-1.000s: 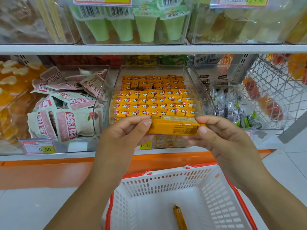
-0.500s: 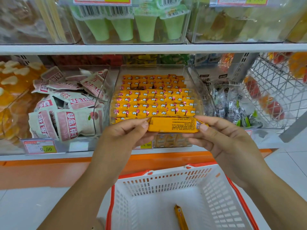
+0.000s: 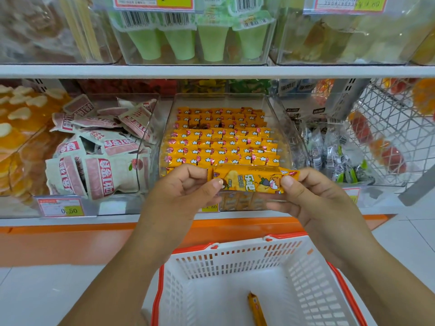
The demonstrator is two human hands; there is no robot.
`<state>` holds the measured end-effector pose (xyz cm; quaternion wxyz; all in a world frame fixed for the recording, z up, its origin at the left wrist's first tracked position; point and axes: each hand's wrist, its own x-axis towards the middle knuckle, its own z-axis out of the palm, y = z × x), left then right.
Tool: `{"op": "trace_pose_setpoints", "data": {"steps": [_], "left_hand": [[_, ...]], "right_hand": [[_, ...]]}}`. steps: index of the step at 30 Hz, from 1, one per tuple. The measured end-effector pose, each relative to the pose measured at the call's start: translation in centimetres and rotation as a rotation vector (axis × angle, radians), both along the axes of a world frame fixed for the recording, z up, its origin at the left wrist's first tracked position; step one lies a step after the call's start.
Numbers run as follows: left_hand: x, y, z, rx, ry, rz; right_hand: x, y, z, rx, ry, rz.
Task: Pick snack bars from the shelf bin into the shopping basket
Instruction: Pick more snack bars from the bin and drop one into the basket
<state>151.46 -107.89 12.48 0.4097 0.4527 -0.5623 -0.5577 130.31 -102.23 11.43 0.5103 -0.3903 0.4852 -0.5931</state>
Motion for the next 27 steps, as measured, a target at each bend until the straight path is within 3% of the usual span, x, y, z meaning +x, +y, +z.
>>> {"op": "trace_pose_setpoints", "data": {"steps": [4,8,12,18,22,27], "left_hand": [[-0.4,-0.4,-0.7,0.004,-0.065,0.058],[-0.8,-2.2,-0.3,-0.181,-0.287,0.078],[1.2,-5.3,0.0,-0.458,-0.618,0.215],[3.8,-7.9,-2.0,-0.525,-0.845,0.235],[4.3,-8.8,-2.7,-0.592,-0.871,0.246],[4.5,-9.6,-3.1,-0.657,-0.820,0.277]], "right_hand": [[0.9,-0.4,0.0,0.024,-0.149,0.009],[1.5,-3.2,1.7,0.010,-0.042,-0.079],[2.8,-8.8,3.4,-0.054,0.310,-0.158],[5.0,-17.5,2.5,-0.134,1.010,-0.237],[5.6,-22.5,1.8,-0.109,1.175,-0.139],[5.8,-26.3,0.8,0.049,1.188,0.079]]}}
